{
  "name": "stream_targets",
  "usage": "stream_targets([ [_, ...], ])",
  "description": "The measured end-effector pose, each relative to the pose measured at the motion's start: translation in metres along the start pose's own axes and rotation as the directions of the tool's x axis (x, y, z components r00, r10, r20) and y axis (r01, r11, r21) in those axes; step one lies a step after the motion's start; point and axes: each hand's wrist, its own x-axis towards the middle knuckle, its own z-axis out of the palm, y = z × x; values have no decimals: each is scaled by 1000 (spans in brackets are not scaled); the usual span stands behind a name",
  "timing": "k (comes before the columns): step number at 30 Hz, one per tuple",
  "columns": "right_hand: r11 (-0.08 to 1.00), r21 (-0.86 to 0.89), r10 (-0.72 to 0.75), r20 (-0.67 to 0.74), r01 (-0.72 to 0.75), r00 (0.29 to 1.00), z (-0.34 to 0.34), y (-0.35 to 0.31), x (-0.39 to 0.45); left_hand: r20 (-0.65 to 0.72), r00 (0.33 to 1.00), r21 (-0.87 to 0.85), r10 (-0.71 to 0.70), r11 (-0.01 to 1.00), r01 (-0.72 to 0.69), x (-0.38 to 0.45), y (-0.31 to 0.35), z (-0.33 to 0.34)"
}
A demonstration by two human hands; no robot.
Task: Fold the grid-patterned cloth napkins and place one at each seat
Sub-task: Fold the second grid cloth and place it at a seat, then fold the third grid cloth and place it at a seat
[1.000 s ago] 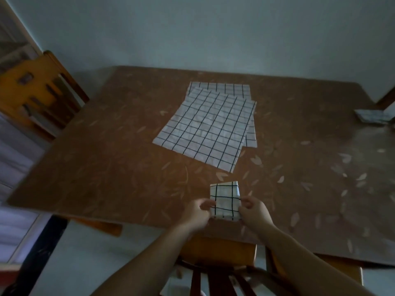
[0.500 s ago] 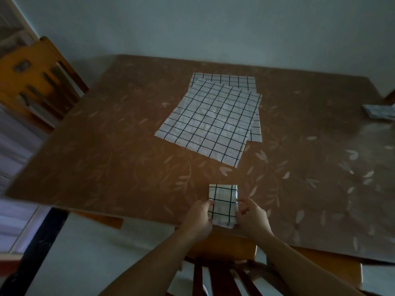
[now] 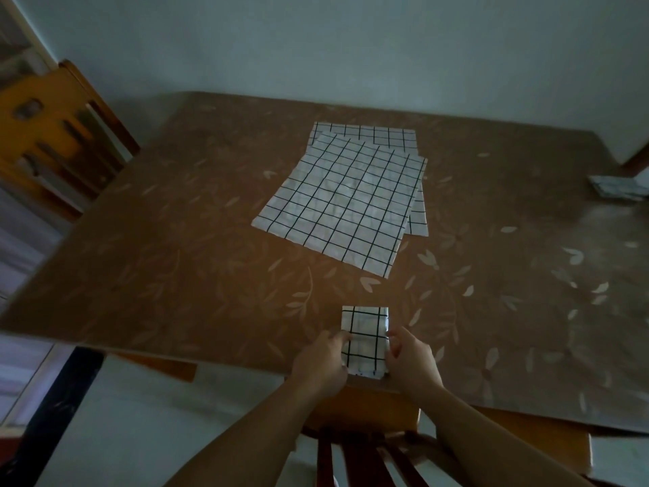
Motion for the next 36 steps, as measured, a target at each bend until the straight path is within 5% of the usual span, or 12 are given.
stream_targets([
  [6,988,-152,1,-84,-14,996,-37,-15,3,-106,993,102,52,994,-41,-2,8,-52],
  [18,899,-391,-278,-167,196,946,-166,-71,-56,-401,905,406,141,913,38,-80,48,-193],
  [26,872,-441,-340,-232,213,911,-202,-90,-63,-437,875,471,206,882,27,-99,67,-229],
  [36,869,-463,-263,-141,171,954,-169,-108,74,-292,946,452,139,892,8,56,24,-233],
])
